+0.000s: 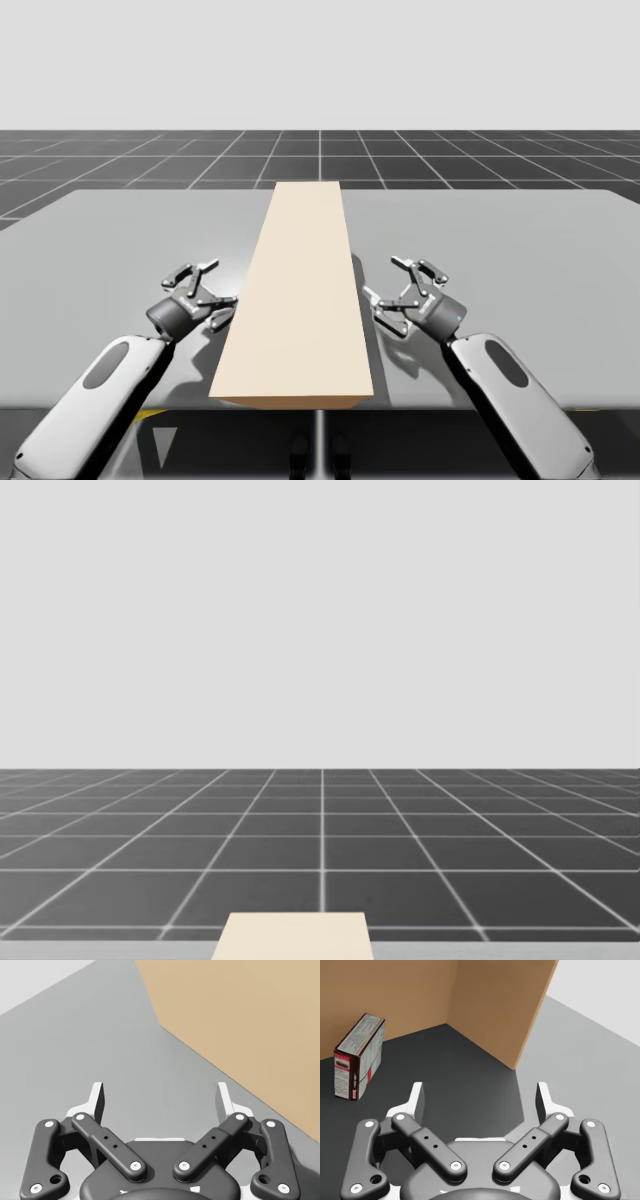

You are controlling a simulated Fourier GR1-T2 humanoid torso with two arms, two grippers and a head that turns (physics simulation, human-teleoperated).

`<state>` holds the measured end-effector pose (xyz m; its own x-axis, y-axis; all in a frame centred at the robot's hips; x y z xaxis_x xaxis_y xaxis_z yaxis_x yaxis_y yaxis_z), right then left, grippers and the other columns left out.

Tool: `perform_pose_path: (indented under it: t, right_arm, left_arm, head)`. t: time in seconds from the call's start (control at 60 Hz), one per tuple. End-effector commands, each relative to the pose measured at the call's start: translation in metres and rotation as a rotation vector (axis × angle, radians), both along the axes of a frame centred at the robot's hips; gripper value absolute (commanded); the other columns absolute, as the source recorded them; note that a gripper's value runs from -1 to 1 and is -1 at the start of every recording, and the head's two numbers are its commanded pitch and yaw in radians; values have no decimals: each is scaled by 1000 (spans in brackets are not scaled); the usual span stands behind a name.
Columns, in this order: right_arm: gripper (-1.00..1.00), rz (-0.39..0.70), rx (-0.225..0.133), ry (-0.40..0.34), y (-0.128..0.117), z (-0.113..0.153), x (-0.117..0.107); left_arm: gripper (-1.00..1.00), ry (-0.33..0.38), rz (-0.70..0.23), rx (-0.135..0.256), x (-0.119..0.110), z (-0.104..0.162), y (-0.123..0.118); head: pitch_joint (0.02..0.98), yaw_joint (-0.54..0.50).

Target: Retrieve the object from inside the box.

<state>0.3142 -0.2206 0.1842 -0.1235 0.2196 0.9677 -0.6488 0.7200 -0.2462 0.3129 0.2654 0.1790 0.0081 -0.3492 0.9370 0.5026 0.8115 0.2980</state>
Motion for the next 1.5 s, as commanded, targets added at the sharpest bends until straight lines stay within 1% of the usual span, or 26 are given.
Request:
perform_pose_path:
  t: [0.017, 0.067, 0.133, 0.15, 0.183, 0.217, 0.25, 0.283, 0.317, 0.333, 0.367, 0.583, 0.667, 0.7, 0.833, 0.983, 1.067, 1.15, 1.2, 1.217, 1.233, 1.25, 1.267, 1.3, 1.333, 1.5]
  right_arm:
    - [-1000, 136, 9, -9, 35, -3, -18]
    - [-1000, 163, 21, -13, 43, -5, -20]
    - [-1000, 189, 58, -18, 51, -6, -20]
    - [-1000, 192, 85, -10, 53, -7, -20]
    - [-1000, 192, 94, -11, 56, -8, -19]
    - [-1000, 184, 90, -10, 58, -9, -19]
    - [-1000, 180, 102, -9, 61, -11, -18]
    - [-1000, 174, 137, 0, 65, -14, -16]
    - [-1000, 178, 150, 5, 68, -14, -15]
    - [-1000, 179, 170, 13, 72, -16, -14]
    - [-1000, 188, 178, 28, 78, -17, -13]
    - [-1000, 216, 136, 79, 112, -34, -6]
    - [-1000, 222, 100, 84, 123, -43, 1]
    - [-1000, 222, 106, 101, 127, -45, 3]
    - [-1000, 209, 78, 130, 135, -55, 15]
    - [-1000, 183, 91, 167, 138, -62, 34]
    - [-1000, 167, 84, 189, 139, -67, 45]
    - [-1000, 151, 68, 214, 141, -73, 51]
    - [-992, 155, 47, 196, 144, -76, 52]
    - [-937, 150, 45, 187, 144, -76, 52]
    - [-161, 128, 52, 176, 145, -76, 52]
    - [152, 123, 59, 169, 145, -76, 52]
    - [879, 129, 56, 169, 145, -75, 52]
    - [1000, 127, 57, 175, 145, -75, 52]
    - [1000, 102, 54, 172, 146, -73, 53]
    - [1000, 77, 57, 157, 140, -68, 52]
  left_arm:
    - [-1000, -8, -79, 27, -10, -3, -25]
    - [-1000, -8, -88, 28, -10, -4, -27]
    - [-1000, -8, -101, 25, -11, -4, -30]
    - [-1000, -9, -108, 25, -12, -5, -31]
    - [-1000, -6, -117, 27, -13, -5, -34]
    - [-1000, -5, -123, 31, -13, -6, -36]
    - [-1000, -2, -128, 35, -13, -8, -38]
    - [-1000, 0, -128, 44, -13, -9, -39]
    - [-1000, 1, -127, 49, -13, -10, -40]
    - [-1000, 2, -124, 55, -12, -11, -40]
    - [-1000, 2, -121, 58, -12, -12, -40]
    - [-1000, 1, -136, 74, -13, -14, -42]
    - [-1000, -4, -142, 84, -14, -15, -43]
    - [-1000, -4, -144, 87, -14, -15, -43]
    - [-1000, -6, -145, 96, -15, -16, -44]
    - [-1000, -8, -146, 104, -16, -17, -44]
    - [-1000, -8, -145, 107, -16, -17, -44]
    - [-1000, -9, -146, 107, -16, -17, -44]
    - [-1000, -11, -144, 110, -16, -17, -44]
    - [-1000, -11, -144, 111, -16, -17, -44]
    - [-1000, -12, -143, 113, -16, -17, -44]
    - [-1000, -12, -143, 113, -16, -17, -44]
    - [-1000, -12, -142, 114, -16, -17, -44]
    - [-1000, -14, -141, 116, -16, -17, -44]
    - [-1000, -14, -141, 117, -16, -17, -44]
    - [-1000, -19, -137, 120, -15, -17, -43]
  head:
    - [35, 5]
    - [32, 4]
    - [28, 3]
    - [28, 3]
    - [27, 4]
    - [27, 3]
    - [28, 1]
    - [29, -4]
    - [29, -10]
    - [30, -13]
    - [31, -16]
    - [44, -24]
    - [55, -24]
    - [58, -24]
    - [70, -30]
    - [80, -37]
    - [84, -41]
    - [87, -45]
    - [87, -47]
    - [87, -47]
    - [87, -46]
    - [88, -46]
    - [88, -45]
    - [88, -45]
    - [88, -45]
    - [86, -48]
